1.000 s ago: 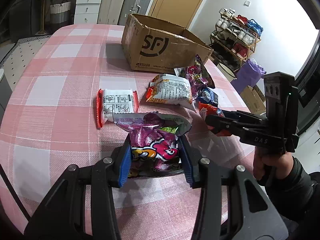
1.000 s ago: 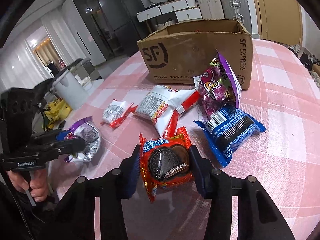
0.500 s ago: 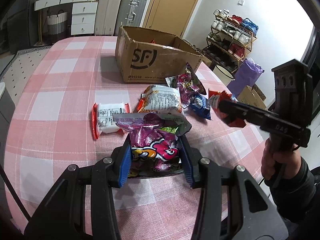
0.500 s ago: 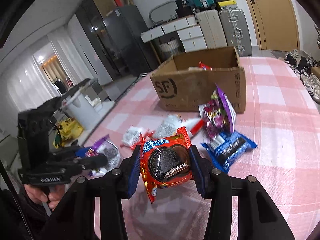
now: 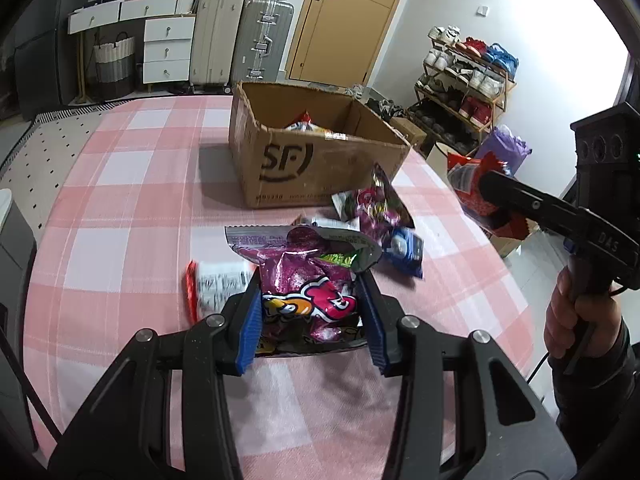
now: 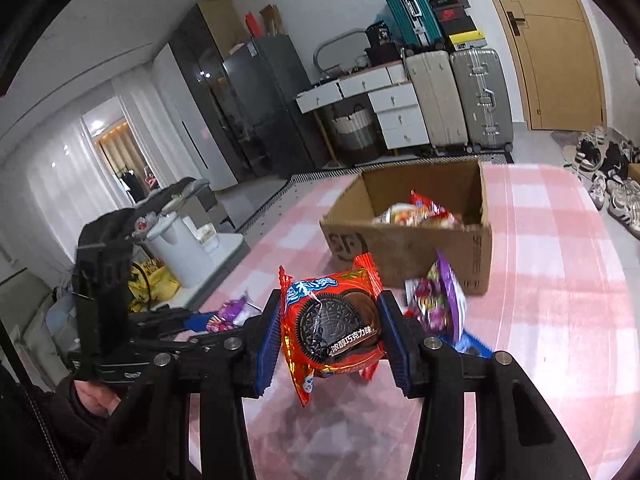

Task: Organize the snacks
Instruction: 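Carry the candy bag and red Oreo pack over the box with both grippers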

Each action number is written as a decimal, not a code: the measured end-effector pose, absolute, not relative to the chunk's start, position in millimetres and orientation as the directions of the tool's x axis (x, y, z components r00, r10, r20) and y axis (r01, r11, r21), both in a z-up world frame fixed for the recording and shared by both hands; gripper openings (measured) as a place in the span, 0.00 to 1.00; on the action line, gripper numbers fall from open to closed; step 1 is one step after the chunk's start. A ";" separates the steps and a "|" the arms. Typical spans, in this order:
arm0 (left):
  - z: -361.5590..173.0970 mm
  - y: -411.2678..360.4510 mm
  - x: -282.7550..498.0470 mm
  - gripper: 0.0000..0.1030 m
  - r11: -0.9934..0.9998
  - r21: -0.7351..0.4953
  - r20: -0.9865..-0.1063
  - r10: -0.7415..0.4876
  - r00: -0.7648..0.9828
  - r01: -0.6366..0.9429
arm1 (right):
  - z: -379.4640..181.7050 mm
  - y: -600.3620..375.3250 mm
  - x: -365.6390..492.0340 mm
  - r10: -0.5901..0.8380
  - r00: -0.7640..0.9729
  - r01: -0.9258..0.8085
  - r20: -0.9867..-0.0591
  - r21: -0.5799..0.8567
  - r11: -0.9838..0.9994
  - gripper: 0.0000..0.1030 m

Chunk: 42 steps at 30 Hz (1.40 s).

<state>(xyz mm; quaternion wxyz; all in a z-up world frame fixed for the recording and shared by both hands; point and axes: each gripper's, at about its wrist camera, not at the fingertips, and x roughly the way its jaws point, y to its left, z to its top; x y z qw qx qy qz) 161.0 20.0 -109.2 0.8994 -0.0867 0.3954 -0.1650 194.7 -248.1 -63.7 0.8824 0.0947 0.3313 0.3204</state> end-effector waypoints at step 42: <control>-15.6 -13.4 382.8 0.39 0.935 -0.217 -0.664 -0.353 0.659 0.282 | 10.1 -230.5 372.9 0.605 0.620 -0.510 -0.499 0.329 0.795 0.45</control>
